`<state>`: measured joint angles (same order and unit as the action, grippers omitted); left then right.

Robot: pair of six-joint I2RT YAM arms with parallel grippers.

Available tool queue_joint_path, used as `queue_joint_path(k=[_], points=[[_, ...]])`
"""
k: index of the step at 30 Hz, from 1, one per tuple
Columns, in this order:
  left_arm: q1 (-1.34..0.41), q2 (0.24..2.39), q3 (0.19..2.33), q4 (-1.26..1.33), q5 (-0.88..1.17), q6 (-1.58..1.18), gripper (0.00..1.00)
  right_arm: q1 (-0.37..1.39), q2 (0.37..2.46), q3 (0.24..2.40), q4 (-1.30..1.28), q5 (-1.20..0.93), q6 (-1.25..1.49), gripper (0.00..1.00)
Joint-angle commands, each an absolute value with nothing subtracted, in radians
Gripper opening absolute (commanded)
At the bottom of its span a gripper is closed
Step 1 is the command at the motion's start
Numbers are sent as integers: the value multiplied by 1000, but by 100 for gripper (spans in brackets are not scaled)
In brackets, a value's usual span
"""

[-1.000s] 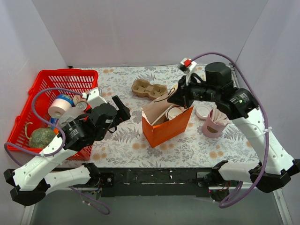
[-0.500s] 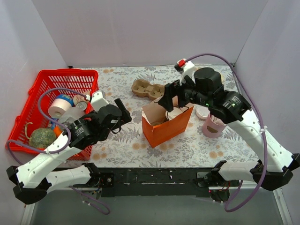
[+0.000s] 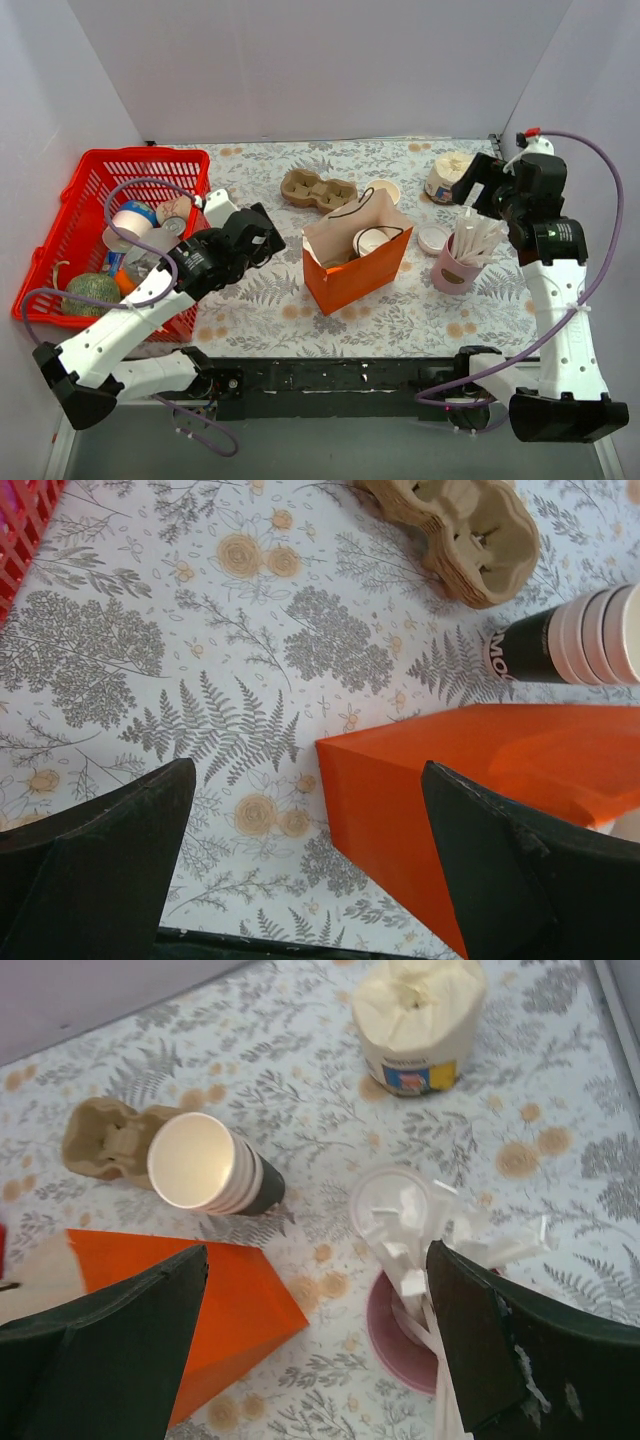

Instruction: Pack the takeout coffee

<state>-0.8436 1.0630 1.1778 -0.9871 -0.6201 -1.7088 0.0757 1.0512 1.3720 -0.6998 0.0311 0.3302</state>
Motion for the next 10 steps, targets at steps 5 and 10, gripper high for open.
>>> queue_joint_path(k=[5, 10], points=[[-661, 1063, 1140, -934, -554, -1660, 98, 11, 859, 1094, -526, 96, 333, 98], [-641, 1026, 1105, -882, -545, -1678, 98, 9, 764, 1036, -489, 224, 299, 98]])
